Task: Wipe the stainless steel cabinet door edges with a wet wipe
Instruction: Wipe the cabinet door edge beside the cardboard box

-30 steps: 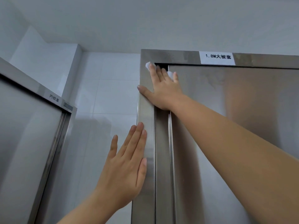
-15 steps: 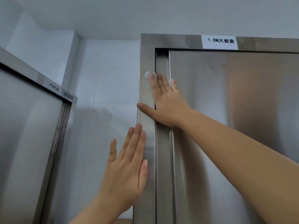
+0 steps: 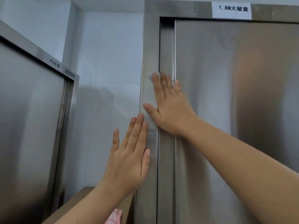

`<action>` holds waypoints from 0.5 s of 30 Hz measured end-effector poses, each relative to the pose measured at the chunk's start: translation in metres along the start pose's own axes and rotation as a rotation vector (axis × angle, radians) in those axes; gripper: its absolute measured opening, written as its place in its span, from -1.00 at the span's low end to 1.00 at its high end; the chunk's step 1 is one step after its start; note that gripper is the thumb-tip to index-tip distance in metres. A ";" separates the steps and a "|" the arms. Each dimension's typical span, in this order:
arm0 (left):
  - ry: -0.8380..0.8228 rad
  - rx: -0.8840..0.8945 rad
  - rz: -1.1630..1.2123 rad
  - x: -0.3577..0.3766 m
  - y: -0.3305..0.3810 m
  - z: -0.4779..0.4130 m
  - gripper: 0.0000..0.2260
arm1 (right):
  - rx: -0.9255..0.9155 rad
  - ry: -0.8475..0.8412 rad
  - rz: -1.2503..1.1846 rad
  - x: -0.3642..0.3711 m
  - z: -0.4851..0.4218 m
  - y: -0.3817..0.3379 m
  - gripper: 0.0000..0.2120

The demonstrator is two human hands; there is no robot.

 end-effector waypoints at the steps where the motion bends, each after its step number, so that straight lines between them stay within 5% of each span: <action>1: -0.005 -0.002 -0.007 0.000 0.000 0.001 -0.46 | 0.019 -0.016 0.006 -0.005 -0.008 0.003 -0.31; 6: -0.027 -0.010 -0.024 0.001 0.001 0.004 -0.47 | 0.095 0.011 -0.056 -0.018 -0.032 0.008 -0.35; 15: -0.062 -0.005 -0.046 0.013 0.004 0.037 -0.48 | -0.010 -0.013 -0.107 0.055 0.076 -0.038 -0.41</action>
Point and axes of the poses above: each hand's wrist, its own z-axis away from the middle knuckle, its own x-axis out of the palm, y = z × x, the point moved 7 cm from there along -z, towards the middle knuckle, and after that the axes turned 15 degrees about -y, right-handed, at the moved point
